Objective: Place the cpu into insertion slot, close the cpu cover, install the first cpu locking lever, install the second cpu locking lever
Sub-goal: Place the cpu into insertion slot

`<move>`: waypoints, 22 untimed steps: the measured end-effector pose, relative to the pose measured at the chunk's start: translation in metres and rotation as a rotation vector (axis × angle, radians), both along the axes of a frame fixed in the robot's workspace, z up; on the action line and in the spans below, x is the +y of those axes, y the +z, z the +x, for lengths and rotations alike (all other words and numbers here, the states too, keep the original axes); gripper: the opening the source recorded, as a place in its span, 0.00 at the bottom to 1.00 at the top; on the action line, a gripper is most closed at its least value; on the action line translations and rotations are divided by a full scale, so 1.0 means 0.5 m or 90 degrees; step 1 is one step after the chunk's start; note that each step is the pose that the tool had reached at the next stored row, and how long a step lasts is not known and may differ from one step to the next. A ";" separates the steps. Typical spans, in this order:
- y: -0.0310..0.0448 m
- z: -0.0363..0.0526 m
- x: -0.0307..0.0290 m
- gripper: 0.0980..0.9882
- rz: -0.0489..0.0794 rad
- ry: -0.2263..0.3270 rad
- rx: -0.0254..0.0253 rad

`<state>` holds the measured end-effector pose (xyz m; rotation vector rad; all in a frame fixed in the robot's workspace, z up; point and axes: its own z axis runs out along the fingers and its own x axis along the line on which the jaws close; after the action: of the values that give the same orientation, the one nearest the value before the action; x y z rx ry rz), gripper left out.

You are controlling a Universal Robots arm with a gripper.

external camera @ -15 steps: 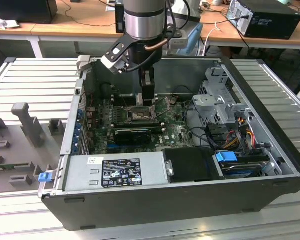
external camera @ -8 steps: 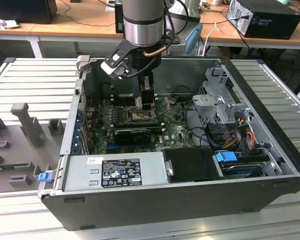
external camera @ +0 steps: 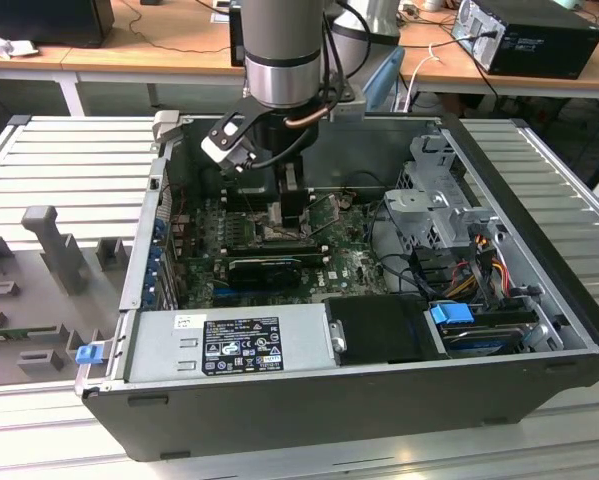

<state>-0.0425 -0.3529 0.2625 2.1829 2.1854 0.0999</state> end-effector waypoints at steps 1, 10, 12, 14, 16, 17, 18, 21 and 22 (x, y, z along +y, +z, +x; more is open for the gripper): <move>-0.004 0.000 0.003 0.48 0.000 0.000 0.0000; -0.026 0.000 0.020 0.48 0.000 0.000 0.0000; -0.027 0.000 0.020 0.48 0.000 0.000 0.0000; -0.029 0.000 0.020 0.48 0.000 0.000 0.0000; -0.031 0.000 0.020 0.48 0.000 0.000 0.0000; -0.031 0.000 0.020 0.48 0.000 0.000 0.0000; -0.032 0.000 0.020 0.48 0.000 0.000 0.0000; -0.035 0.000 0.020 0.48 0.000 0.000 0.0001; -0.036 0.000 0.020 0.48 0.000 0.000 0.0000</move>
<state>-0.0425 -0.3430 0.2446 2.1828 2.1860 0.1005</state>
